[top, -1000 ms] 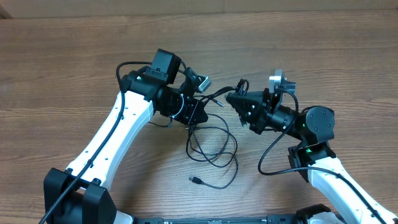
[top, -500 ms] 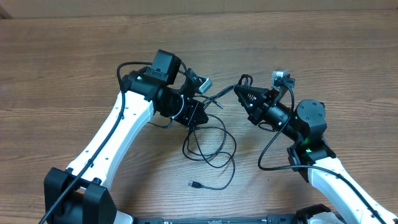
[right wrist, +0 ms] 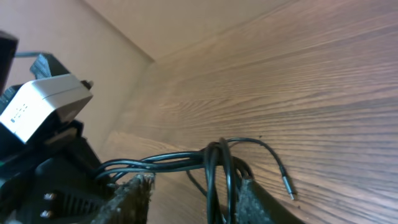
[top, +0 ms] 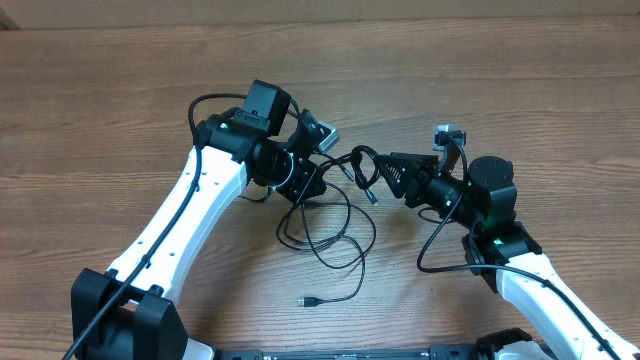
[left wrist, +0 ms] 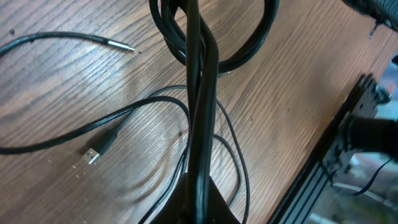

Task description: Untangle cables

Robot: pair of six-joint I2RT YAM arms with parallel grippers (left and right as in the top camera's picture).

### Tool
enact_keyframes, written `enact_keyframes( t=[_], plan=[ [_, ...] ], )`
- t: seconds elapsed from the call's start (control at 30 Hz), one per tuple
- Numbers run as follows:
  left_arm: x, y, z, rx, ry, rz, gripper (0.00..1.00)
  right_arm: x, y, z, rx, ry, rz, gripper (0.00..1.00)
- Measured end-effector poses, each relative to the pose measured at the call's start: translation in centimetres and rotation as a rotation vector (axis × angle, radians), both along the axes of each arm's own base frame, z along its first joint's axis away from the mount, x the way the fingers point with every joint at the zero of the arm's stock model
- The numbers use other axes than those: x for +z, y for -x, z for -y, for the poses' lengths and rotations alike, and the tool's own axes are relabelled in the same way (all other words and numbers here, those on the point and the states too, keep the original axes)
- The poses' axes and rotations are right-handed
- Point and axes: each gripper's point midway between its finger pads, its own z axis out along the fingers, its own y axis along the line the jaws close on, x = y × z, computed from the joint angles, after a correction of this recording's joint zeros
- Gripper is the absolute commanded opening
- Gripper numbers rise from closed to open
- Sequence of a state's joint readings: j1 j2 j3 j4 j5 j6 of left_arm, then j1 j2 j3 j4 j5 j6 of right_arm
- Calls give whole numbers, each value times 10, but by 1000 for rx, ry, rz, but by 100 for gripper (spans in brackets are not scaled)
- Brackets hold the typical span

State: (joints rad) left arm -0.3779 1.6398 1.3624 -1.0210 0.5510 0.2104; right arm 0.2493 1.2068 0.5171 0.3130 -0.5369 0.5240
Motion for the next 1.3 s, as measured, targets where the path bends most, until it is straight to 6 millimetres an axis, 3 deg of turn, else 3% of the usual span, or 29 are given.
enact_keyframes(
  t=[0.2, 0.47, 1.07, 1.23, 1.3],
  plan=[
    [-2, 1, -2, -132, -19, 90, 4, -2, 5, -4, 35, 5, -5, 53],
    [-5, -2, -8, -253, -62, 185, 4, -22, 14, -2, 60, 67, -57, 59],
    [1, -2, 7, -321, 0, 238, 4, -27, 19, -4, 85, 77, -73, 48],
    [3, 1, 11, -330, 17, 235, 4, -29, 17, -2, 70, 85, -76, 23],
    [3, 2, 11, -332, 21, 234, 4, -29, 16, 0, 62, 92, -70, 8]
  ],
)
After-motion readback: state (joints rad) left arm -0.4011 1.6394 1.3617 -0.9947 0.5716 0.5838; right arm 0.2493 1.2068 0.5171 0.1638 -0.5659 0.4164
